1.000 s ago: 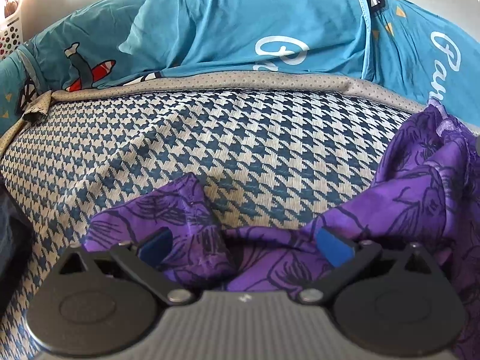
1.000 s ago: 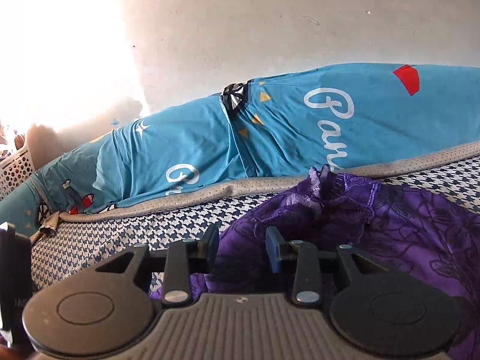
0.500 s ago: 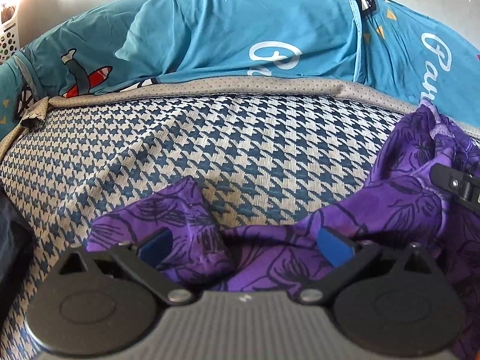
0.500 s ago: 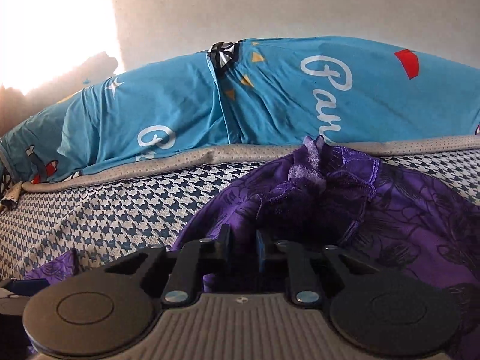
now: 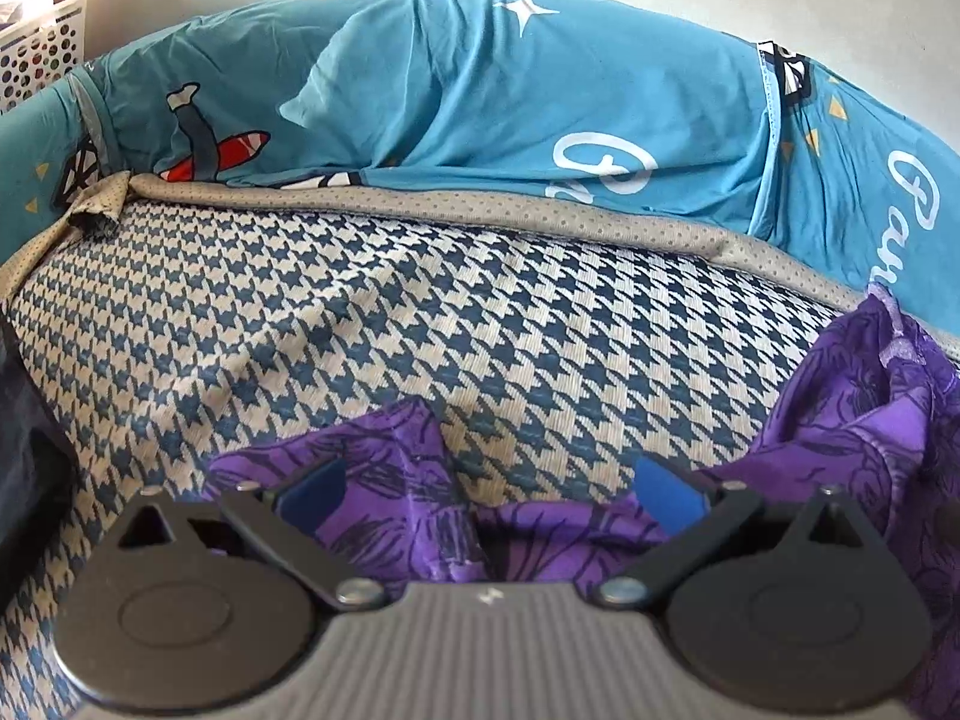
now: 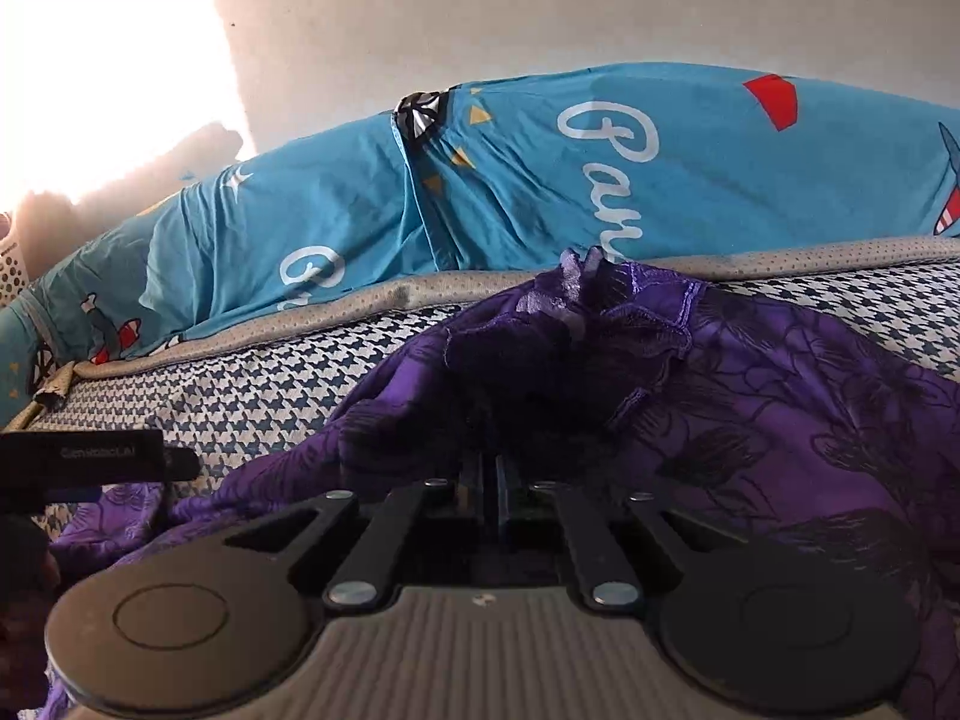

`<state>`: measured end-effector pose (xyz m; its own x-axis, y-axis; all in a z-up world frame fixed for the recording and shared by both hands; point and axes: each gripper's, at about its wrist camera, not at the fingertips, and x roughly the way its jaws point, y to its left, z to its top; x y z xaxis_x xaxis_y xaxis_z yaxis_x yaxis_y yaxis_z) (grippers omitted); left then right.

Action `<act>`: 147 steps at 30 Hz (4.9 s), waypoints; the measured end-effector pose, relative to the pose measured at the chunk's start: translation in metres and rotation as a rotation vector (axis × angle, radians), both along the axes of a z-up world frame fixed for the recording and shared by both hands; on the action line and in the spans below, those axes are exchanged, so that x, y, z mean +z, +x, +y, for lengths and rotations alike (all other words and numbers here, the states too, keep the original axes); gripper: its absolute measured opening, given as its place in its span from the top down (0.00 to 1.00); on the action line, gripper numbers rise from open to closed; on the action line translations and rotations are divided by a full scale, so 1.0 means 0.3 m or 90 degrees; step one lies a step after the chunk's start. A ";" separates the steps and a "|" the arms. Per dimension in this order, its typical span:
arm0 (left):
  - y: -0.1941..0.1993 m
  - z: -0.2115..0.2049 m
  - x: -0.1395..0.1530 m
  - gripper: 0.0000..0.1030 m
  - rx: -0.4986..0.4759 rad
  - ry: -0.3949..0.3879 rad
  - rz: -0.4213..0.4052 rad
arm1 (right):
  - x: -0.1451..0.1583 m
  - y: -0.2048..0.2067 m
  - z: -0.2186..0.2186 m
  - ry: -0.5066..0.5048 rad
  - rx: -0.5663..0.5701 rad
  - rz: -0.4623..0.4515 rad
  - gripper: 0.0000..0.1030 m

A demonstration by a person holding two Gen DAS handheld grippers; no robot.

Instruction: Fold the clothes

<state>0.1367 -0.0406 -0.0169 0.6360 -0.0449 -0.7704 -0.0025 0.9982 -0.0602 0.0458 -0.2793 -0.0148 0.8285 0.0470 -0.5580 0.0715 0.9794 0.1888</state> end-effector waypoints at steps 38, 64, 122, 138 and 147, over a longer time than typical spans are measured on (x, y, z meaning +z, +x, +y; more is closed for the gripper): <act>0.048 -0.056 -0.087 0.00 -0.020 0.034 0.046 | -0.092 -0.038 0.022 0.012 0.045 0.070 0.96; -0.008 -0.101 -0.093 0.00 -0.055 0.087 0.027 | 0.002 0.034 -0.108 0.131 -0.066 0.060 0.67; -0.003 0.076 0.002 0.00 0.022 0.035 0.009 | 0.072 0.309 0.014 0.257 0.060 -0.058 0.93; 0.017 0.193 0.082 0.00 0.111 0.068 -0.055 | 0.072 0.616 0.117 0.288 0.063 -0.080 0.93; 0.027 0.194 0.061 0.00 0.103 0.078 -0.039 | -0.134 0.752 0.198 0.207 0.037 0.017 0.91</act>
<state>0.1448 0.0177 0.0015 0.6727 0.1536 -0.7238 -0.1636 0.9849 0.0569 0.2714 -0.2200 -0.0551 0.8044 0.2734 -0.5274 0.0266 0.8704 0.4916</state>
